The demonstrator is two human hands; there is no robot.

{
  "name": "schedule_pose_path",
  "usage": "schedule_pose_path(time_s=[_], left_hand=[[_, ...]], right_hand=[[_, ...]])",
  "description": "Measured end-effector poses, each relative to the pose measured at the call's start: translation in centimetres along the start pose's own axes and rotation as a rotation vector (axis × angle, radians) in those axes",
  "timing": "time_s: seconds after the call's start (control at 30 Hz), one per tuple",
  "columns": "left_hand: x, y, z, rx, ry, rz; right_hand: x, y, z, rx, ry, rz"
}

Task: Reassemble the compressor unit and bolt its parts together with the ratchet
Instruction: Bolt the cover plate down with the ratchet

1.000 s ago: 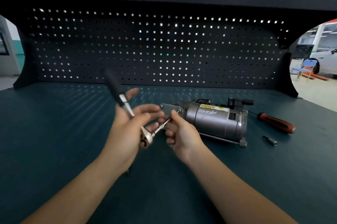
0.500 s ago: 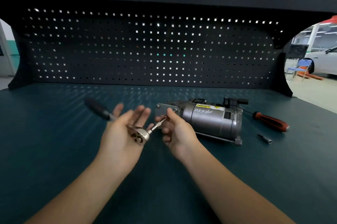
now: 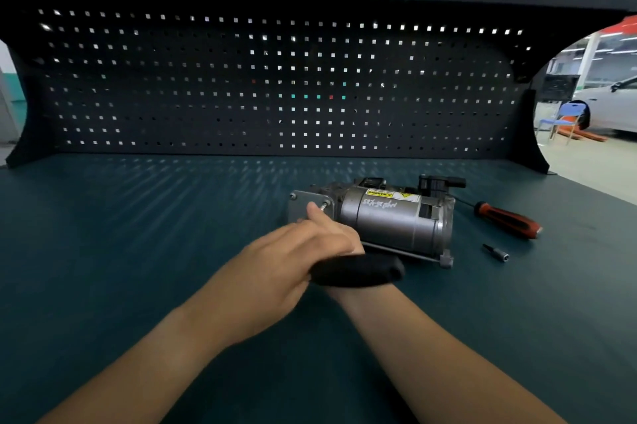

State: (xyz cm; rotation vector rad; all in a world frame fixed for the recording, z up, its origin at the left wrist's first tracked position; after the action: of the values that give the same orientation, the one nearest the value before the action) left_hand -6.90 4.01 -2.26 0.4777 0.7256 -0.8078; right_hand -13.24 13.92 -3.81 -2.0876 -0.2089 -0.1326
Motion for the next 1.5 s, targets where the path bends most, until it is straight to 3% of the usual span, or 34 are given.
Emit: schedule_pose_path(time_s=[0.03,0.1,0.17,0.3,0.37,0.43,0.5,0.73,0.83,0.9,1.0,1.1,1.2,1.27,1.3,1.4,1.5], left_hand=[[0.0,0.0,0.0,-0.028,0.036,-0.001],[-0.2,0.0,0.2,0.119,0.259,0.204],[-0.7,-0.4,0.5,0.384,0.498,0.552],[-1.0,-2.2,1.1,1.191,0.762,1.315],[-0.6,-2.6,1.2,1.375,0.803,1.469],[-0.4,-2.5,1.4,1.379,0.777,1.437],[-0.2,-2.3,1.8,1.285,0.626,1.261],[-0.5,-0.3,2.8,0.388,0.074,0.615],[-0.3,0.3,2.6,0.17,-0.023,0.467],[0.0,-0.1,2.8,0.145,-0.022,0.504],[-0.1,-0.1,2.8,0.324,-0.018,0.737],[-0.4,0.0,2.3,0.738,0.116,1.035],[-0.8,-0.6,2.1,1.245,0.393,1.339],[-1.0,-0.7,2.3,1.559,0.561,1.46],[-1.0,-0.6,2.3,1.597,0.569,1.478],[-0.5,-1.0,1.6,1.218,0.428,1.395],[0.1,-1.1,1.4,0.392,0.183,0.936]], right_hand=[[-0.1,0.0,0.0,-0.027,0.008,-0.036],[-0.2,-0.3,-0.2,0.027,0.068,-0.071],[-0.2,-0.6,-0.4,0.094,0.098,-0.077],[-0.3,-0.8,-0.4,0.091,0.07,-0.094],[-0.3,-0.7,-0.5,0.085,0.072,-0.097],[-0.3,-0.7,-0.6,0.085,0.071,-0.091],[-0.2,-0.8,-0.6,0.083,0.073,-0.087],[0.0,-0.4,-0.8,0.11,0.1,-0.035],[0.2,-0.3,-0.9,0.081,0.139,-0.012],[0.3,-0.3,-1.0,0.091,0.141,-0.004],[0.2,-0.3,-0.7,0.151,0.214,0.045],[0.0,-0.9,-0.4,0.111,0.221,0.07],[-0.1,-1.2,-0.5,0.023,0.163,0.002],[-0.2,-1.0,-0.7,-0.011,0.14,-0.024],[-0.2,-0.8,-0.7,-0.014,0.135,-0.027],[-0.3,-0.5,-0.7,0.01,0.14,-0.024],[-0.4,-0.5,-0.7,-0.001,0.145,-0.041]])
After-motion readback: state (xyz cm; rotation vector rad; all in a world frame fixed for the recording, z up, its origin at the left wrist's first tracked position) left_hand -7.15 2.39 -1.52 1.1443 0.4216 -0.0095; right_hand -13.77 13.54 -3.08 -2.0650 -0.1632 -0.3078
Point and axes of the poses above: each hand's wrist, its own x-axis away from the middle knuckle, its own z-axis out of the back of the hand, y = z × x, the point moved 1 cm from there along -x, towards the middle knuckle, and after that the axes turned 7 degrees about y, right-handed, at the moved point
